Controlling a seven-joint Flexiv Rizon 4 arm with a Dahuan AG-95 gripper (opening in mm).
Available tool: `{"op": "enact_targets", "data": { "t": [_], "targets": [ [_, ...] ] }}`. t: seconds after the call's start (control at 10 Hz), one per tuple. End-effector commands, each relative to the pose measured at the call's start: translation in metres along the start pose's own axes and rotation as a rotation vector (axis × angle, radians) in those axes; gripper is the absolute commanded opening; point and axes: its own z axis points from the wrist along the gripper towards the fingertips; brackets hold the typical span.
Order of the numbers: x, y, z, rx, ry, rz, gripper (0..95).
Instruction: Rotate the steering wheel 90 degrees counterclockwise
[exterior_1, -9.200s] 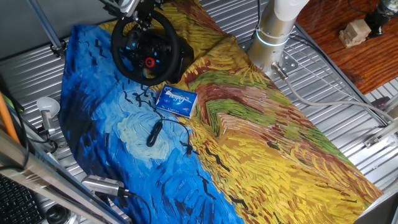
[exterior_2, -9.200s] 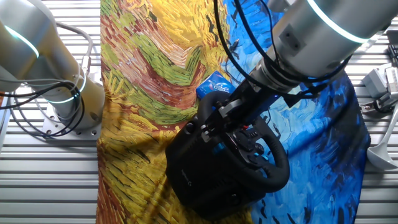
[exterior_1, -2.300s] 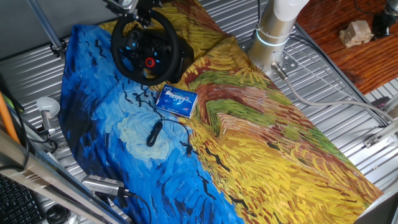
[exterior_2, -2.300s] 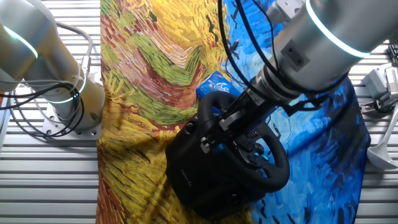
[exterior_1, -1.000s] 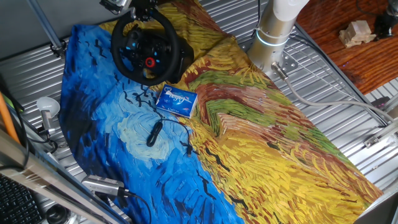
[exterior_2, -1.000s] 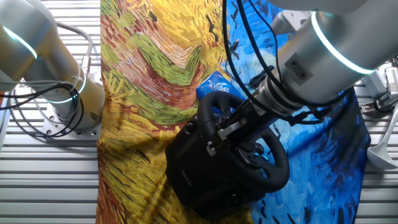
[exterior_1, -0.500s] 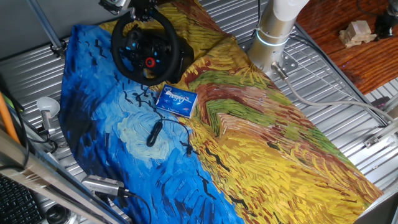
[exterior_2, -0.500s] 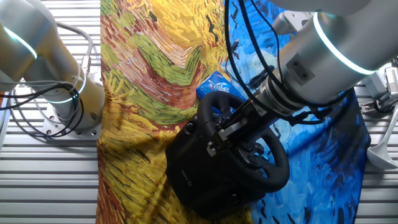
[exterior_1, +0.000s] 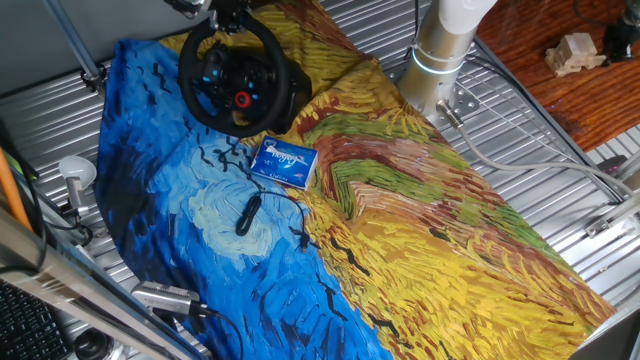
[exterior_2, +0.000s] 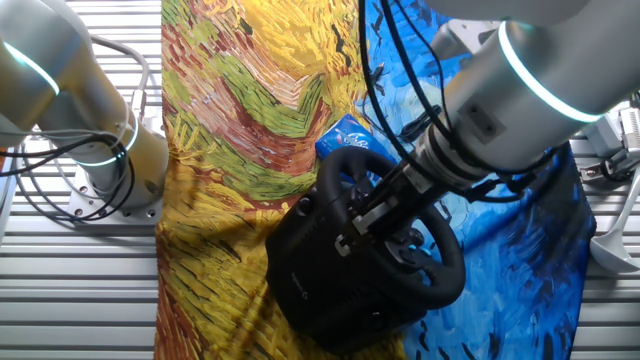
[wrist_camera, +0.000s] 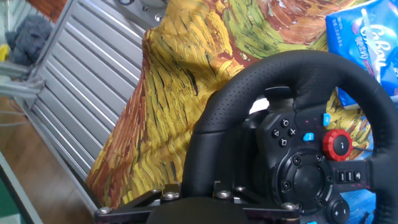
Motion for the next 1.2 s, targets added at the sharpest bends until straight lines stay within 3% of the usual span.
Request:
{"op": "enact_targets", "data": {
  "t": [0.1,0.6,1.2],
  "targets": [
    [0.0043,0.0007,0.0024,0.036,-0.012,-0.021,0.0],
    [0.008,0.0002,0.0001,0.041,-0.018,-0.059,0.0],
    [0.0096,-0.0007,0.0017,-0.013,-0.029,-0.069,0.0]
  ]
}}
